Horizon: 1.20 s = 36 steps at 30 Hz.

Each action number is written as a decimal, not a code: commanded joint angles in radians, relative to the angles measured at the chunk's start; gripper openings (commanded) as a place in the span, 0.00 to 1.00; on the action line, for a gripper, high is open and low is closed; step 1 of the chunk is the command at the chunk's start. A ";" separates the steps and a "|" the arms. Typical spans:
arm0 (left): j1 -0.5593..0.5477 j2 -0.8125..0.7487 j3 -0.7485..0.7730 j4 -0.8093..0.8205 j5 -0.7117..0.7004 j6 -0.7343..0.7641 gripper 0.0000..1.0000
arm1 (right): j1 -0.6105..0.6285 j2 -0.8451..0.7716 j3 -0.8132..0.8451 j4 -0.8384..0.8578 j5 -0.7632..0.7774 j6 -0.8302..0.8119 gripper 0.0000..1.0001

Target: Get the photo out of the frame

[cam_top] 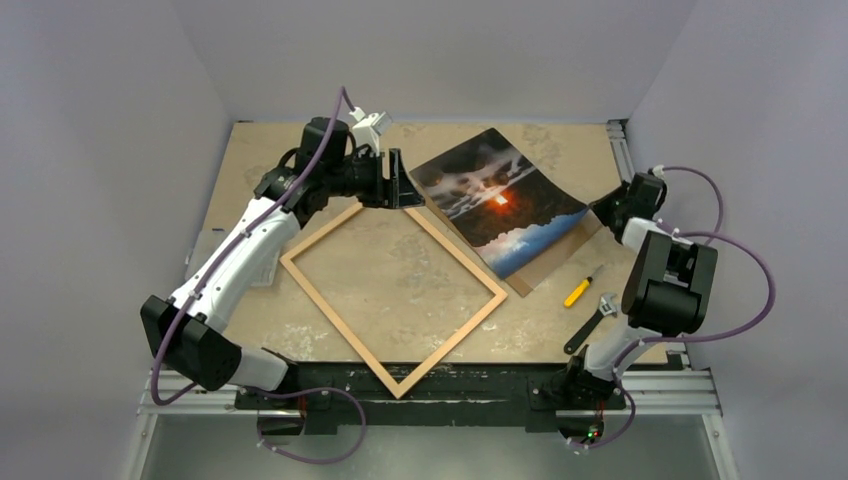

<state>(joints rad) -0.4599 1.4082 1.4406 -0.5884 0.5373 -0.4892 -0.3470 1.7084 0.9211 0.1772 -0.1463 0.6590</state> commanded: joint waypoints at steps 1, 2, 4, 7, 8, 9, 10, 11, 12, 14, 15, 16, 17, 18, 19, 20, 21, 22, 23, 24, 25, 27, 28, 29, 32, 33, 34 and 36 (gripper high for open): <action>0.007 0.004 -0.015 0.044 0.024 -0.011 0.64 | 0.002 -0.064 0.027 -0.046 0.008 -0.107 0.00; 0.007 0.003 -0.018 0.046 0.024 -0.011 0.64 | 0.002 -0.070 0.033 -0.071 0.031 -0.127 0.00; 0.007 0.001 -0.022 0.052 0.023 -0.011 0.64 | 0.006 -0.066 0.074 -0.159 0.064 -0.165 0.14; 0.006 0.000 -0.030 0.062 0.020 -0.008 0.64 | 0.024 -0.051 0.169 -0.376 0.135 -0.215 0.45; 0.006 0.000 -0.032 0.062 0.018 -0.007 0.64 | 0.037 -0.056 0.193 -0.440 0.180 -0.231 0.49; 0.004 -0.001 -0.034 0.063 0.012 -0.004 0.64 | 0.051 -0.073 0.204 -0.489 0.224 -0.240 0.51; 0.003 -0.004 -0.037 0.064 0.007 0.001 0.64 | 0.068 -0.098 0.204 -0.524 0.262 -0.243 0.52; 0.000 -0.006 -0.039 0.065 -0.001 0.005 0.64 | 0.083 -0.134 0.195 -0.554 0.283 -0.245 0.53; -0.005 -0.014 -0.041 0.064 -0.013 0.011 0.64 | 0.104 -0.174 0.181 -0.579 0.293 -0.242 0.53; -0.030 -0.041 -0.046 0.062 -0.059 0.039 0.64 | 0.173 -0.261 0.150 -0.625 0.302 -0.237 0.54; -0.050 -0.060 -0.049 0.058 -0.099 0.057 0.64 | 0.224 -0.307 0.136 -0.646 0.303 -0.238 0.54; -0.071 -0.080 -0.051 0.052 -0.146 0.076 0.64 | 0.273 -0.356 0.120 -0.669 0.298 -0.233 0.54; -0.087 -0.104 -0.054 0.046 -0.176 0.087 0.64 | 0.324 -0.407 0.093 -0.686 0.282 -0.224 0.55; -0.098 -0.129 -0.065 0.045 -0.197 0.091 0.64 | 0.381 -0.463 0.068 -0.698 0.259 -0.215 0.56; -0.104 -0.164 -0.091 0.048 -0.209 0.089 0.64 | 0.419 -0.527 0.035 -0.703 0.227 -0.200 0.58; -0.107 -0.204 -0.118 0.060 -0.219 0.080 0.64 | 0.451 -0.611 0.008 -0.710 0.181 -0.187 0.59; -0.108 -0.249 -0.147 0.075 -0.231 0.070 0.64 | 0.476 -0.679 -0.016 -0.720 0.154 -0.175 0.60; -0.111 -0.302 -0.175 0.084 -0.248 0.062 0.64 | 0.493 -0.744 -0.034 -0.731 0.109 -0.163 0.60; -0.113 -0.355 -0.204 0.093 -0.276 0.054 0.64 | 0.500 -0.806 -0.042 -0.745 0.063 -0.157 0.61; -0.116 -0.411 -0.229 0.103 -0.300 0.048 0.64 | 0.502 -0.873 -0.042 -0.757 0.011 -0.160 0.62; -0.119 -0.467 -0.254 0.112 -0.327 0.044 0.64 | 0.503 -0.935 -0.033 -0.780 -0.025 -0.172 0.63; -0.120 -0.588 -0.281 0.109 -0.389 0.038 0.64 | 0.503 -1.042 0.018 -0.840 -0.055 -0.210 0.64; -0.120 -0.638 -0.288 0.103 -0.416 0.036 0.64 | 0.503 -1.086 0.055 -0.878 -0.046 -0.227 0.65; -0.120 -0.682 -0.288 0.096 -0.440 0.035 0.64 | 0.503 -1.126 0.100 -0.917 -0.024 -0.242 0.65; -0.122 -0.800 -0.270 0.066 -0.521 0.029 0.64 | 0.503 -1.211 0.261 -1.025 0.078 -0.273 0.66; -0.122 -0.834 -0.256 0.057 -0.545 0.025 0.64 | 0.503 -1.230 0.299 -1.052 0.116 -0.274 0.66; -0.122 -0.862 -0.246 0.047 -0.575 0.025 0.64 | 0.503 -1.249 0.332 -1.071 0.161 -0.274 0.67; -0.122 -0.907 -0.222 0.027 -0.618 0.033 0.64 | 0.503 -1.277 0.379 -1.092 0.224 -0.273 0.67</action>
<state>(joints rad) -0.5774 0.5526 1.1759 -0.5407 0.0624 -0.4534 0.1566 0.4839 1.1946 -0.8017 -0.0639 0.4198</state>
